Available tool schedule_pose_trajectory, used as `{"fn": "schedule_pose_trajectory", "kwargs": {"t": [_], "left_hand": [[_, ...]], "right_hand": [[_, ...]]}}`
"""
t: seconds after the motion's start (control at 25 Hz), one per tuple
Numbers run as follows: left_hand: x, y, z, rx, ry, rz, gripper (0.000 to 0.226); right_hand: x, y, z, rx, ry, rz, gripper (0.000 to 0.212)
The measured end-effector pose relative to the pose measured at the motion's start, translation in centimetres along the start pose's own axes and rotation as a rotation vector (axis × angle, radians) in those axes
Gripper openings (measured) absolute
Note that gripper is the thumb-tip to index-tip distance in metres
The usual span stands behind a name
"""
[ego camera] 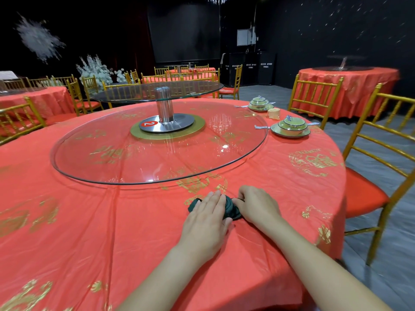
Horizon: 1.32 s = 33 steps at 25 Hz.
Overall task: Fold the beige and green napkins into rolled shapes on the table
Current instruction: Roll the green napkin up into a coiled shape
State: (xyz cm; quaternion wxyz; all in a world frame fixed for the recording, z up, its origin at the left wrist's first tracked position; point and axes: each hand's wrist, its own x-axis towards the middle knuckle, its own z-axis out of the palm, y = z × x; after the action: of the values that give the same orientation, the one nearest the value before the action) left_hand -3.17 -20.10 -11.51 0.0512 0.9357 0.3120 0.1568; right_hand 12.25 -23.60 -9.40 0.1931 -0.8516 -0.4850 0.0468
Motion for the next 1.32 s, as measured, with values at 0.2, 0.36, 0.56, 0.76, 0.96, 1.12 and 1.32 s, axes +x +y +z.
{"fn": "schedule_pose_trajectory", "kwargs": {"t": [0.2, 0.36, 0.56, 0.76, 0.96, 1.12, 1.32], "left_hand": [[0.5, -0.5, -1.0, -0.469, -0.108, -0.134, 0.074], [0.9, -0.1, -3.1, -1.087, -0.050, -0.338, 0.060], [2.2, -4.1, -5.5, -1.044, 0.070, -0.513, 0.055], [3.0, -5.7, -3.4, -0.420, -0.128, -0.550, 0.027], [2.9, -5.2, -3.3, -0.226, -0.079, -0.580, 0.037], [2.1, -4.7, -3.5, -0.034, -0.077, -0.594, 0.035], [2.0, -5.0, -3.3, 0.002, -0.089, -0.590, 0.035]], "right_hand": [[-1.3, -1.3, -0.5, 0.524, 0.221, -0.345, 0.028], [-2.9, -3.0, 1.1, 0.207, 0.139, -0.596, 0.051], [-3.0, -3.6, 1.0, -0.267, -0.002, -0.560, 0.107], [-3.1, -3.5, 1.7, -0.312, 0.006, -0.543, 0.105], [-3.4, -3.4, 1.9, -0.311, 0.018, -0.518, 0.103], [-3.4, -3.6, 2.3, -0.324, 0.039, -0.501, 0.103], [-3.8, -3.7, 1.8, -0.309, -0.002, -0.498, 0.116]]}}
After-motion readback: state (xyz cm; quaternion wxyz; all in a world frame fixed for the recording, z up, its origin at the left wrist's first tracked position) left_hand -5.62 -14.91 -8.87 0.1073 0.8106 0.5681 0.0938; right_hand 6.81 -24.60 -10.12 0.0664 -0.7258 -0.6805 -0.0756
